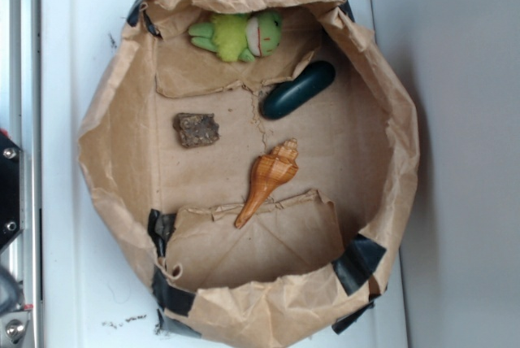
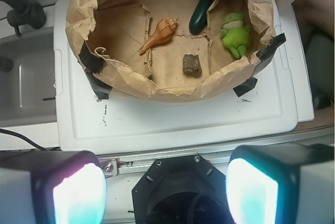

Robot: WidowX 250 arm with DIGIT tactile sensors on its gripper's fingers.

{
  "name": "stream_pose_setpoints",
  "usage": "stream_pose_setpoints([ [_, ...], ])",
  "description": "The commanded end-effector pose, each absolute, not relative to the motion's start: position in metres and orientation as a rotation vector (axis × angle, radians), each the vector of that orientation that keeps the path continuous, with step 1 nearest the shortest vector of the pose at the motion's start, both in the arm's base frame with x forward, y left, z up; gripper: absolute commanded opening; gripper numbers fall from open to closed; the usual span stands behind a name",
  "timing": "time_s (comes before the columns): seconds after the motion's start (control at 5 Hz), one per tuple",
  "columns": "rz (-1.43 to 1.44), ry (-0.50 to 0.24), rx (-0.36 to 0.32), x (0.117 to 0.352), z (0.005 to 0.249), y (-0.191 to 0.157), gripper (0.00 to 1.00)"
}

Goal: Grab the shell.

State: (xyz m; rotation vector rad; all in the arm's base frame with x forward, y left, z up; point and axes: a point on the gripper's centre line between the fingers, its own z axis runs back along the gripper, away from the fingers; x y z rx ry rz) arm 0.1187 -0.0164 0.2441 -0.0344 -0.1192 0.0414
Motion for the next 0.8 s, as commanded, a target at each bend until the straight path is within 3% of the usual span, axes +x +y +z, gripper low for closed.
stream_pose_setpoints([
  [0.0,0.041,-0.119,-0.034,0.119,0.244,-0.016,1.00],
  [0.2,0.074,-0.180,-0.025,0.158,0.245,-0.023,1.00],
  [0.4,0.112,-0.183,-0.031,0.195,0.233,-0.027,1.00],
  [0.6,0.139,-0.150,-0.021,0.222,0.201,-0.024,1.00],
])
